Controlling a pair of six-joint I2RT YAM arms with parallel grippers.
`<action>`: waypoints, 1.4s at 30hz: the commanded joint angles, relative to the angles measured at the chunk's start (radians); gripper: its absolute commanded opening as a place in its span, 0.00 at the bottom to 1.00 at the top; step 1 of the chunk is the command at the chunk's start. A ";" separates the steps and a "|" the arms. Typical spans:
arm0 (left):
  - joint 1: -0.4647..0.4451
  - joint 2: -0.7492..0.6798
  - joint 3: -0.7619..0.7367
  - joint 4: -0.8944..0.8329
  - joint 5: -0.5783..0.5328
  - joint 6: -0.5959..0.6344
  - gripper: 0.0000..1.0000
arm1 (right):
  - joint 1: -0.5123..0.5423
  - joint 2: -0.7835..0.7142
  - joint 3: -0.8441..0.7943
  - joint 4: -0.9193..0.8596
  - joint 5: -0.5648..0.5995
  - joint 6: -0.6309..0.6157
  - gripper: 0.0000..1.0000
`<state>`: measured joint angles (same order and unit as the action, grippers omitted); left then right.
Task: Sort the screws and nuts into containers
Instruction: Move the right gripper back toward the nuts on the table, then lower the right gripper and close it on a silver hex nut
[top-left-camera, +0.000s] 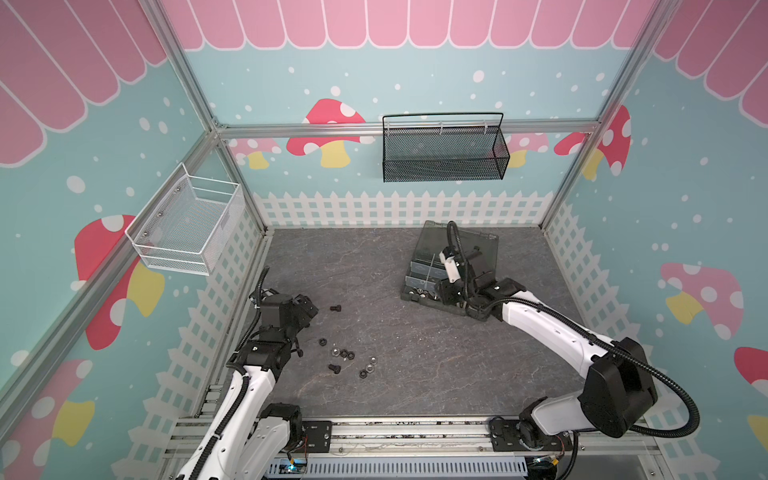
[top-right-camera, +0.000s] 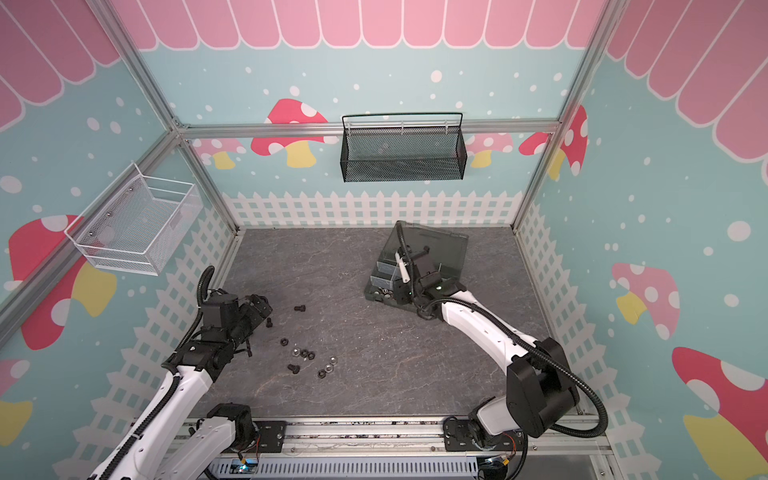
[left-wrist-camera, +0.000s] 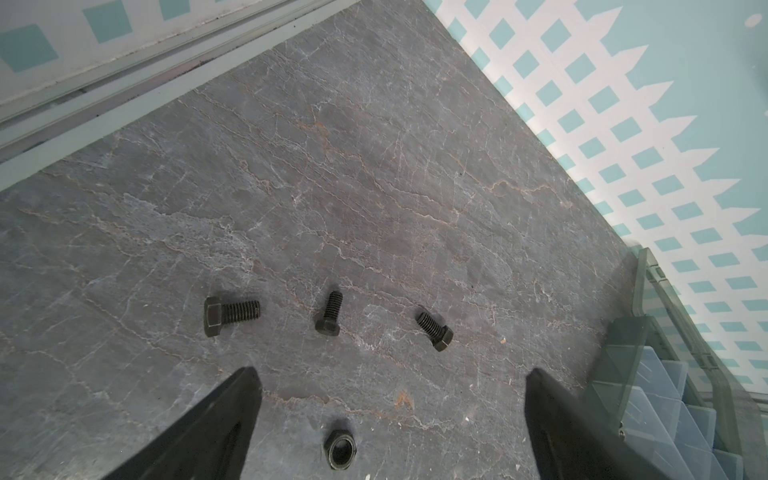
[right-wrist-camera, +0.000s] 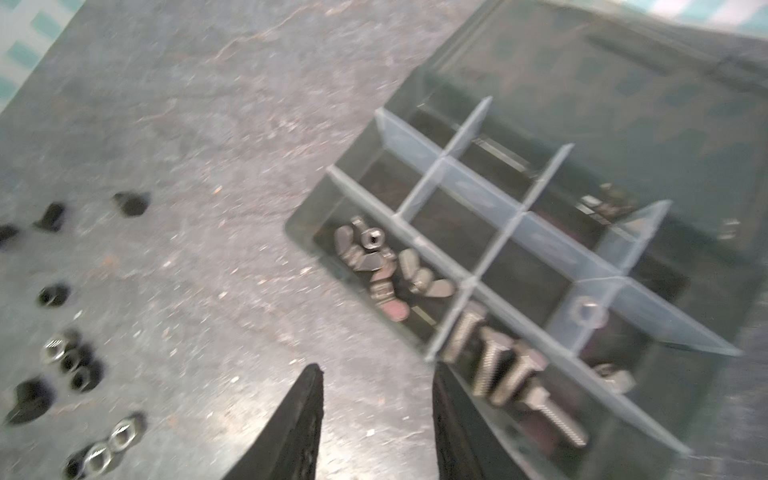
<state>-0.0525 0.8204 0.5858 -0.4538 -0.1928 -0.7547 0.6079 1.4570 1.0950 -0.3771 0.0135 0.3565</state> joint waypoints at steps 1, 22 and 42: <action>0.007 -0.005 -0.002 -0.047 -0.033 -0.007 1.00 | 0.121 0.052 -0.002 -0.049 -0.008 0.052 0.48; 0.009 -0.053 -0.032 -0.092 -0.069 -0.061 1.00 | 0.493 0.511 0.301 -0.170 0.086 -0.032 0.65; 0.010 -0.025 -0.046 -0.072 -0.056 -0.064 1.00 | 0.496 0.654 0.400 -0.236 0.083 -0.060 0.67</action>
<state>-0.0471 0.7910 0.5484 -0.5232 -0.2356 -0.8043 1.0943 2.0876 1.4906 -0.5583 0.0940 0.3042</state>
